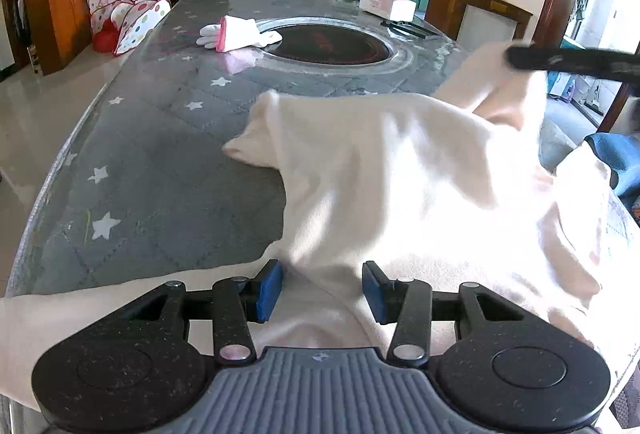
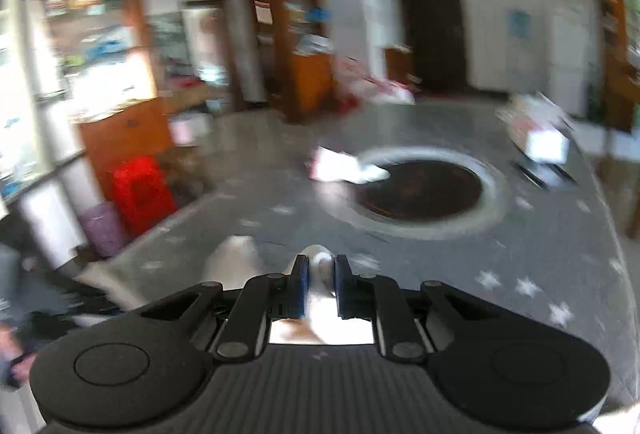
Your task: Fold clothes
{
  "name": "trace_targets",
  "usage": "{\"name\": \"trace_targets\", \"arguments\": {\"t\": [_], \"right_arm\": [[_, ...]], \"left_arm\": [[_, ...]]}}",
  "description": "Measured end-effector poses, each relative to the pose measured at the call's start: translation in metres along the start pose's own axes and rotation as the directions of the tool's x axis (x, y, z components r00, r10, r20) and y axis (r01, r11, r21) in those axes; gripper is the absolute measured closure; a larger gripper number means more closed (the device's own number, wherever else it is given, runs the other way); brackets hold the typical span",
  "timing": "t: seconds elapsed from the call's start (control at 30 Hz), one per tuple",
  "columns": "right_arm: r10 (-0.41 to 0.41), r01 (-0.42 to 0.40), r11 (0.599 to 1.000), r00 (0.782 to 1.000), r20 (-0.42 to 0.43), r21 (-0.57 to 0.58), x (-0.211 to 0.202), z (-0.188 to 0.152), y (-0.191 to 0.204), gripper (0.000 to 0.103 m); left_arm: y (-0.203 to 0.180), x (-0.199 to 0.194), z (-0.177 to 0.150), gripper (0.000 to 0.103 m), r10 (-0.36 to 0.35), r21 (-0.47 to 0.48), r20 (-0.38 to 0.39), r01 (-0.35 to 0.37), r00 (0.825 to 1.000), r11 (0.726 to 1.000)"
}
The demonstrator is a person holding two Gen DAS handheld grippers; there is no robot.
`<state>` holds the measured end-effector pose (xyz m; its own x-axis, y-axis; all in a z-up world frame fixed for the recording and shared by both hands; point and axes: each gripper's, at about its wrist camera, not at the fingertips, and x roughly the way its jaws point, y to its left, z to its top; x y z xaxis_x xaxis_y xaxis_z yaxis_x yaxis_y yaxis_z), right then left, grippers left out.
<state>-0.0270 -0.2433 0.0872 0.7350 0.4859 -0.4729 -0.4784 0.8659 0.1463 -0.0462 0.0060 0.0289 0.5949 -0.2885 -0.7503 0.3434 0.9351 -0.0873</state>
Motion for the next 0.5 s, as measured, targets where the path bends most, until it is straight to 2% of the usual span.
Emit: {"name": "trace_targets", "arguments": {"t": [0.07, 0.13, 0.27, 0.33, 0.4, 0.5], "right_arm": [[0.066, -0.068, 0.994, 0.998, -0.020, -0.082, -0.010, -0.007, 0.021, 0.091], [0.126, -0.139, 0.978, 0.988, -0.092, -0.153, -0.012, -0.021, 0.043, 0.091], [0.179, -0.249, 0.934, 0.947, -0.266, -0.256, -0.007, -0.061, 0.077, 0.091], [0.164, -0.264, 0.918, 0.932, -0.323, -0.296, -0.003, -0.079, 0.087, 0.091], [0.170, -0.278, 0.920, 0.917, -0.360, -0.275, 0.001, -0.091, 0.088, 0.091], [0.177, -0.281, 0.923, 0.917, -0.358, -0.264, -0.001, -0.095, 0.088, 0.091]], "left_arm": [[0.002, 0.000, 0.001, 0.054, 0.002, -0.011, 0.001, -0.002, 1.000, 1.000], [0.004, -0.001, 0.002, 0.053, 0.006, -0.021, 0.002, -0.006, 1.000, 1.000], [0.010, -0.004, 0.007, 0.052, 0.033, -0.034, 0.012, -0.033, 0.999, 0.999], [0.015, -0.007, 0.012, 0.051, 0.047, -0.047, 0.023, -0.046, 0.999, 0.998], [0.017, -0.011, 0.019, 0.050, 0.055, -0.057, 0.041, -0.053, 0.998, 0.997], [0.016, -0.021, 0.036, 0.046, 0.057, -0.046, 0.093, -0.053, 0.994, 0.998]]}}
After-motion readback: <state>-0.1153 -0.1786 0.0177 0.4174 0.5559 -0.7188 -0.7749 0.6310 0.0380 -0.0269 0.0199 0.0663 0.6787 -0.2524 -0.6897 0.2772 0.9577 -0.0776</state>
